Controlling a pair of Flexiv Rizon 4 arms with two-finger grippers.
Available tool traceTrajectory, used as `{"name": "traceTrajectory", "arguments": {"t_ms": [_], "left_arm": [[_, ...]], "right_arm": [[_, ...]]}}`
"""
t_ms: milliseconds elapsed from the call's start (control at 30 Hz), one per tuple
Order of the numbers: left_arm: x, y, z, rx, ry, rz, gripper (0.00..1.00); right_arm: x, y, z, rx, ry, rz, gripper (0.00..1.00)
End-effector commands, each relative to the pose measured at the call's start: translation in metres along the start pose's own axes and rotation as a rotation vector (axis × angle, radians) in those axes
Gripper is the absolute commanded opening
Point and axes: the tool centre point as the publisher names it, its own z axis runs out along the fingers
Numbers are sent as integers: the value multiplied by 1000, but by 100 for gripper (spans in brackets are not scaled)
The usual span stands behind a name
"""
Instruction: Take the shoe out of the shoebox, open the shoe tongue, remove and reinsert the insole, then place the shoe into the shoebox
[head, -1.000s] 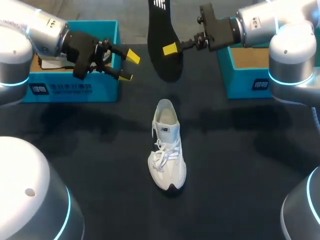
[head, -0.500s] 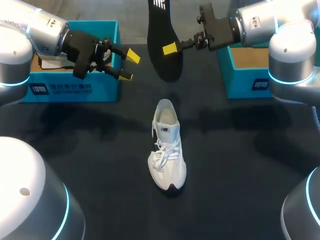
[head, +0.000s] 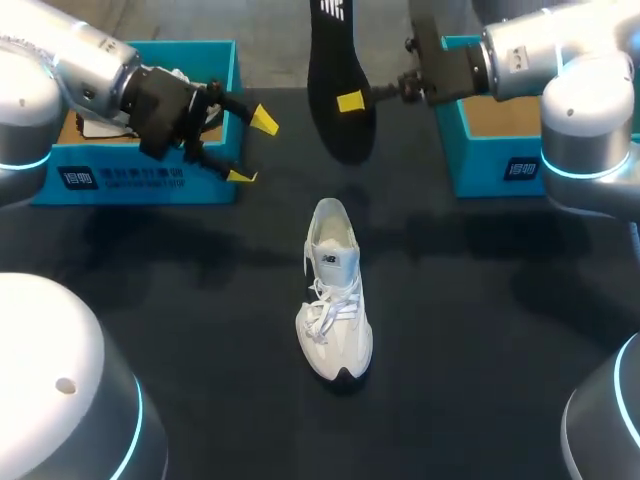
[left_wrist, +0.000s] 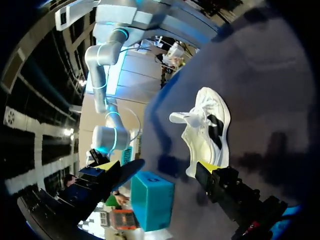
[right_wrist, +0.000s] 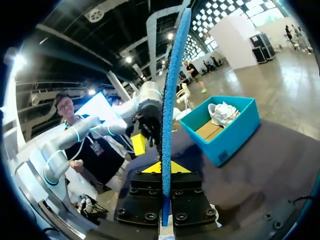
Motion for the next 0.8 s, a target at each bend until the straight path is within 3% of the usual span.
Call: {"name": "traceTrajectory", "arguments": {"t_ms": [33, 233, 500, 533, 800], "left_arm": [[4, 4, -9, 46, 74, -267, 100], [20, 4, -7, -56, 97, -495, 100], [41, 4, 0, -193, 143, -627, 100], [43, 5, 1, -241, 135, -651, 100], [62, -3, 5, -257, 204, -834, 100]], "right_arm": [[4, -7, 2, -10, -20, -33, 0], [0, -13, 9, -21, 7, -66, 0], [-11, -24, 28, -7, 59, -104, 0], [-13, -26, 31, -4, 71, -105, 0], [-16, -30, 40, 5, 92, -150, 0]]}}
